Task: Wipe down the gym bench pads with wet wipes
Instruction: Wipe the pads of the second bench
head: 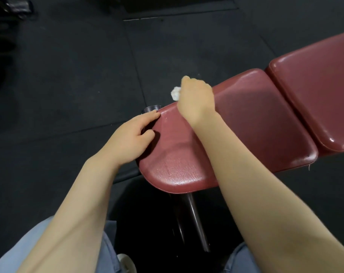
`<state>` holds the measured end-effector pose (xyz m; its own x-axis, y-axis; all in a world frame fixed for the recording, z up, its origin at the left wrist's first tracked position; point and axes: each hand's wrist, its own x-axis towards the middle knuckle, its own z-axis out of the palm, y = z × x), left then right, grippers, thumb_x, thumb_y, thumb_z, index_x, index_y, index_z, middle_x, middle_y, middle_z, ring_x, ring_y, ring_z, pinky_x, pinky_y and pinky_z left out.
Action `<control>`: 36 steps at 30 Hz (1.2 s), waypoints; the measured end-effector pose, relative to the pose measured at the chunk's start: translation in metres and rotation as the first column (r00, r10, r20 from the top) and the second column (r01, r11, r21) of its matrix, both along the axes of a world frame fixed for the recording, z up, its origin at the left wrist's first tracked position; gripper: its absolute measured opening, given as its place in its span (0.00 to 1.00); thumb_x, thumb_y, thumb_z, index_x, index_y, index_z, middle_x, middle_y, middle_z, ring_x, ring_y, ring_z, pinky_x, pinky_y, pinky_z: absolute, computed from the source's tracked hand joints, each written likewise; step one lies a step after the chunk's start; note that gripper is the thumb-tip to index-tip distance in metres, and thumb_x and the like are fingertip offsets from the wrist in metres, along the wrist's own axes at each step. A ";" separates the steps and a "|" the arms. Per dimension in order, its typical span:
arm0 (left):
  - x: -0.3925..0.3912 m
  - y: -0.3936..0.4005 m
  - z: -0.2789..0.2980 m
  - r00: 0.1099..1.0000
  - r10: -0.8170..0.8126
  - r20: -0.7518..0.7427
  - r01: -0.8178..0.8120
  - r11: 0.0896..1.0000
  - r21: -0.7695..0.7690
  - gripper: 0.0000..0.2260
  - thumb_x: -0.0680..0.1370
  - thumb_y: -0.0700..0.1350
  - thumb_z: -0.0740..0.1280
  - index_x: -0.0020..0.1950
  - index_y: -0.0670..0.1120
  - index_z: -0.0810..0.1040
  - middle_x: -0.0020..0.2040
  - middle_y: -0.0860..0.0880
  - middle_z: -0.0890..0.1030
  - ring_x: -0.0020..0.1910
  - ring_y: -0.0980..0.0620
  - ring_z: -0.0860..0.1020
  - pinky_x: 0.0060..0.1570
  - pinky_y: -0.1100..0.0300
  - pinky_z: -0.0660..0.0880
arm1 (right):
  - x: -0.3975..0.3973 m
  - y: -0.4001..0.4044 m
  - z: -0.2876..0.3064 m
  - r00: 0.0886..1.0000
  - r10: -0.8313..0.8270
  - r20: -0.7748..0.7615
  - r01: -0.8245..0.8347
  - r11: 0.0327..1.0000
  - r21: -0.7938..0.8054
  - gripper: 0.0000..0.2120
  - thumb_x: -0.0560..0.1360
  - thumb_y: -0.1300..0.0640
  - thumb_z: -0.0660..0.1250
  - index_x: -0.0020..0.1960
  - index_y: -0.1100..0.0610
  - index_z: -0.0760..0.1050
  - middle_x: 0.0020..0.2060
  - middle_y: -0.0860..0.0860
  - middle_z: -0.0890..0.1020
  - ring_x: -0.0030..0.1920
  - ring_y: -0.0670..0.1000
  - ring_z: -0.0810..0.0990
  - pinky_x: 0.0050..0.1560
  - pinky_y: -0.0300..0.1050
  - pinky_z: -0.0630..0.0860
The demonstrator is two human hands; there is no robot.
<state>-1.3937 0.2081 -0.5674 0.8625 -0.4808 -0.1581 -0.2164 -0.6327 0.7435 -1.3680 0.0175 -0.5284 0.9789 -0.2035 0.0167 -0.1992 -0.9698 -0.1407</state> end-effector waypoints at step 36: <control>0.001 0.007 0.003 0.935 0.232 -0.270 -0.263 0.961 -0.086 0.18 0.81 0.46 0.59 0.68 0.59 0.76 0.66 0.62 0.76 0.66 0.62 0.71 0.67 0.62 0.66 | -0.085 0.037 -0.013 0.988 0.154 0.031 -0.156 0.987 0.043 0.07 0.71 0.64 0.61 0.43 0.55 0.66 0.41 0.55 0.79 0.44 0.61 0.76 0.41 0.48 0.59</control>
